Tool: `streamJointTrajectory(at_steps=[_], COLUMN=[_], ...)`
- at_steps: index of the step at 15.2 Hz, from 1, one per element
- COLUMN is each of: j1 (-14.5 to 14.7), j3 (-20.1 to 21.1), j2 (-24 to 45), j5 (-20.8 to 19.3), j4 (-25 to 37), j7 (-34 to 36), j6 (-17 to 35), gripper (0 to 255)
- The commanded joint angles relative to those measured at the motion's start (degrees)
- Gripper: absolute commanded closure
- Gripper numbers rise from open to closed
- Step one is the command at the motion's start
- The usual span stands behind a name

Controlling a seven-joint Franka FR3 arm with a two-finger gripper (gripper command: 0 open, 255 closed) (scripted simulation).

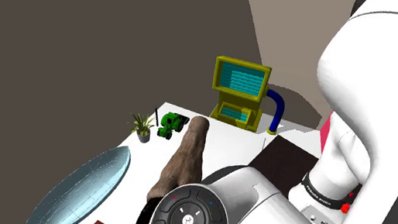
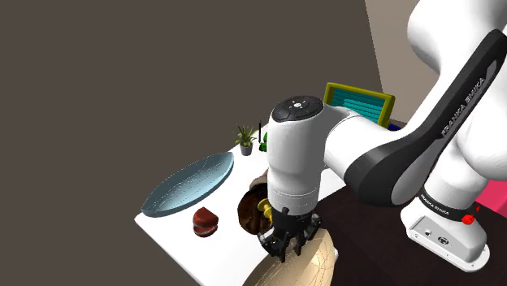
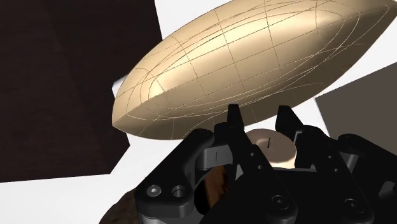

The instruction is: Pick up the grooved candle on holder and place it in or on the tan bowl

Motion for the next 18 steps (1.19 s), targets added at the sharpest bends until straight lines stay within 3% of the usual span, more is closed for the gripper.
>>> streamJointTrajectory(at_steps=[1,10,18], j1=[0.3,2.7,2.8], j3=[-0.4,-3.4,-3.6], j2=[1.6,8.7,8.9], j5=[-1.6,-9.1,-9.3], j4=[-0.4,-1.4,-1.4], j7=[1.0,6.0,6.1], j6=[1.5,7.7,7.9], gripper=[255,255,255])
